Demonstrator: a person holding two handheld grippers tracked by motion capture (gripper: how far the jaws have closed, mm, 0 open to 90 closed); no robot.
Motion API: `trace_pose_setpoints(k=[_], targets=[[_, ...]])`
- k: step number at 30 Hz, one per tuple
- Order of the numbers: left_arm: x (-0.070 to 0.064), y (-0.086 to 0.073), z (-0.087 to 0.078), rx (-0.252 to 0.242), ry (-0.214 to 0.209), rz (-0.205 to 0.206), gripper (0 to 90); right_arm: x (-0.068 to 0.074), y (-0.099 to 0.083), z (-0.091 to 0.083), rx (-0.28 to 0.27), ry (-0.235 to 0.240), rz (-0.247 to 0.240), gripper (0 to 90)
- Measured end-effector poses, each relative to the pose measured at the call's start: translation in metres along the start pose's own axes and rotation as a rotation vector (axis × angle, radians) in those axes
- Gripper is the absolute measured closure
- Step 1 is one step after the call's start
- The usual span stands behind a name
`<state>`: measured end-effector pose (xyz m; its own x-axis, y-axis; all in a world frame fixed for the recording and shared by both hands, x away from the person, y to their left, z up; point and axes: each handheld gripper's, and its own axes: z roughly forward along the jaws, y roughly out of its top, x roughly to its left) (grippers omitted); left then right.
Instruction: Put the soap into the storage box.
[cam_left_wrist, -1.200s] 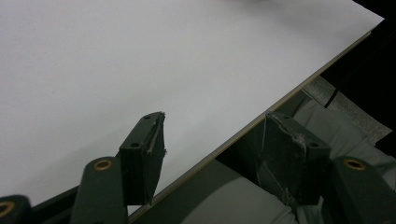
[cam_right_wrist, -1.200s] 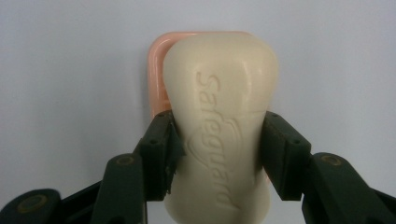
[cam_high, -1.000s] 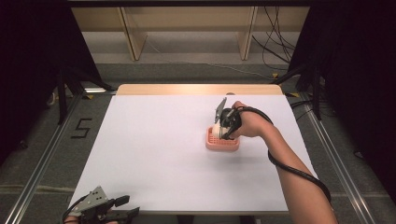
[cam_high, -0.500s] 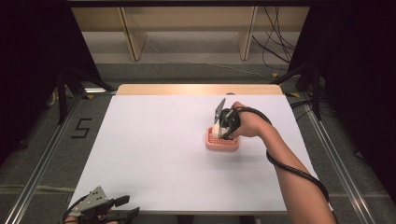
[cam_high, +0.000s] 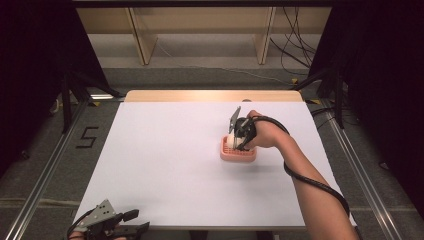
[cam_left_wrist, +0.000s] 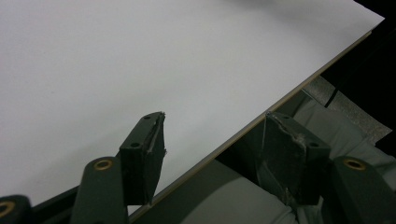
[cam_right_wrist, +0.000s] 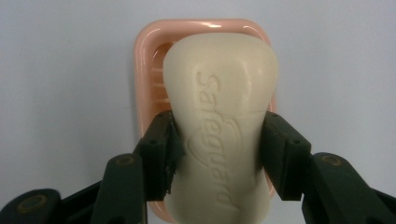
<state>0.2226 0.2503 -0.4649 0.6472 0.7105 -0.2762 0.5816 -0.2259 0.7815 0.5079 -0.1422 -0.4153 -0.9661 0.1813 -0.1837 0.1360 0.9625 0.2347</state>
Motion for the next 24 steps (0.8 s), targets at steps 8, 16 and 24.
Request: trace_pose_setpoints(k=[8,16,24], targets=[[-0.001,0.0,-0.001,0.004,0.02,0.001,38.8,0.002,0.0,0.005,0.002,0.004,0.003,50.5],[-0.001,0.0,0.0,0.004,0.015,0.002,38.8,0.002,0.002,0.009,0.007,0.012,-0.009,50.4],[-0.001,0.0,-0.001,0.01,0.023,0.004,38.8,0.002,0.002,0.013,0.001,0.007,-0.025,50.4]])
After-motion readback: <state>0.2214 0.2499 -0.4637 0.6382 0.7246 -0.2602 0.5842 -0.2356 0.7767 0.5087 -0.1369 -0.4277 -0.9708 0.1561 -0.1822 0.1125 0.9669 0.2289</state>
